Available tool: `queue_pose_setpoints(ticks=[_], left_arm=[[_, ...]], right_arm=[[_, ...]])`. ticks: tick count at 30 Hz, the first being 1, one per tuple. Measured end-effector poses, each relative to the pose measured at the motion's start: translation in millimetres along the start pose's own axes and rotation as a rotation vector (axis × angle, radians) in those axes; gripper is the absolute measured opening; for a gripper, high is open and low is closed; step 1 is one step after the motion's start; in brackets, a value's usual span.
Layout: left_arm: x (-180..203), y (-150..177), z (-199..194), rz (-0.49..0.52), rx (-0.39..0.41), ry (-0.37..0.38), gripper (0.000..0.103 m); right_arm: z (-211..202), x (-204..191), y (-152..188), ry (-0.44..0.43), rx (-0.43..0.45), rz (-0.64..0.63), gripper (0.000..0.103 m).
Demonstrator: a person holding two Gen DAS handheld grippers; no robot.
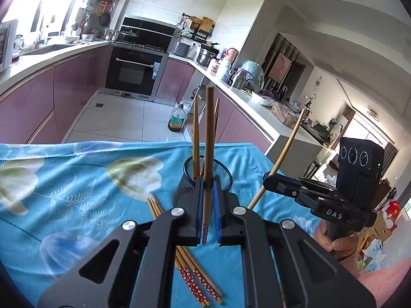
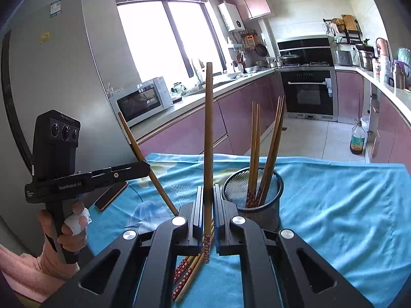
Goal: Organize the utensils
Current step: 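Lift the chopstick upright with the right gripper toward the mesh cup, then lower the chopstick into the mesh cup and open the right gripper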
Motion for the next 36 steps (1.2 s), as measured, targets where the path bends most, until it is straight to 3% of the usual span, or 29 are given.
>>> queue_pose_setpoints(ticks=[22,30,36], left_arm=[[32.9,-66.0,-9.1,0.085,0.111,0.010,0.008],[37.0,-79.8,3.2,0.092,0.129,-0.010,0.008],[32.8,-80.7,25.8,0.094,0.090,-0.040,0.008]], right_arm=[[-11.0,16.8,-63.9,0.058,0.105,-0.041,0.006],[9.6,29.2,-71.2,0.094,0.083,-0.031,0.006],[26.5,35.5,-63.7,0.110,0.043,-0.021,0.006]])
Point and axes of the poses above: each gripper's, at about its wrist camera, not at the fingertips, and z roughly the way its jaws point, x to its right, y to its underside, the point moved 1 cm from there along z, roughly the way its jaws point, and after that the axes turned 1 degree about -x, right-handed, at the moved point
